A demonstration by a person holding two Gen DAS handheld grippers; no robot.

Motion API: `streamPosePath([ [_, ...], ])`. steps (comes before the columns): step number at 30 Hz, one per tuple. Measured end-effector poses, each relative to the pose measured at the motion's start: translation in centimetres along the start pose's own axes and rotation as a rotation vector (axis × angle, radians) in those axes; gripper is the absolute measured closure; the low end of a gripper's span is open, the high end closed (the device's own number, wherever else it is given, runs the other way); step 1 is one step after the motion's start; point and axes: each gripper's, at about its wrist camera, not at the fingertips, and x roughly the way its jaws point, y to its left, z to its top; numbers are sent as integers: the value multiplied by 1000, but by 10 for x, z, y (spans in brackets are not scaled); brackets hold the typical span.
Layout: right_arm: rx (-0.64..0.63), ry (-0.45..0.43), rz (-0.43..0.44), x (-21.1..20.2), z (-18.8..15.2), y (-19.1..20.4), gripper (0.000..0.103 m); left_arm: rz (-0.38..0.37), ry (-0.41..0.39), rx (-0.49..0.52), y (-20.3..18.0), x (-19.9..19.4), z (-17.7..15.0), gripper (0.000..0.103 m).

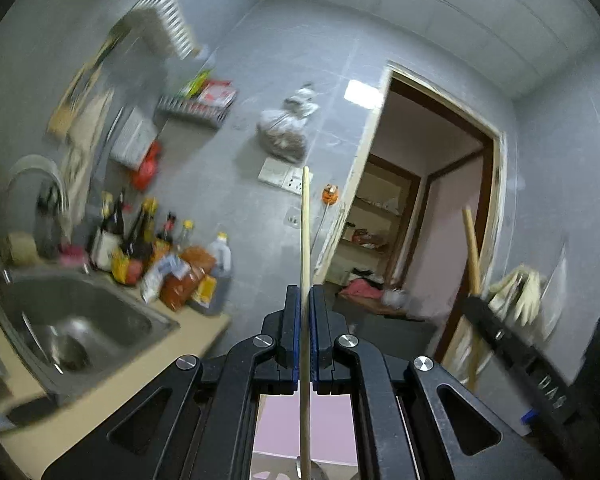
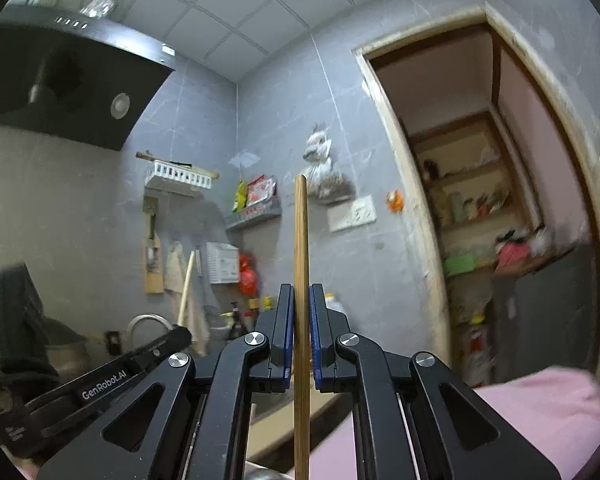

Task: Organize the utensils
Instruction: 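Lift both chopsticks and carry them over the white holder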

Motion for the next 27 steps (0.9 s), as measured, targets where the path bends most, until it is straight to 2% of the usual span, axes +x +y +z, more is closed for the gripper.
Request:
streamPosePath([
  [3, 34, 0, 1, 10, -11, -3, 98, 1, -10, -41, 18, 0, -3, 100],
  [7, 41, 7, -1, 16, -25, -5, 98, 39, -34, -15, 23, -2, -13, 100],
  [11, -7, 9, -18, 20, -34, 1, 98, 90, -57, -10, 26, 0, -27, 100],
  [16, -46, -17, -63, 19, -38, 5, 98, 114, -27, -10, 32, 6, -39, 100],
  [21, 5, -16, -70, 21, -35, -2, 98, 117, -4, -63, 45, 8, -40, 100],
  [27, 46, -14, -51, 23, -27, -6, 98, 123, 3, -75, 48, 5, -44, 100],
])
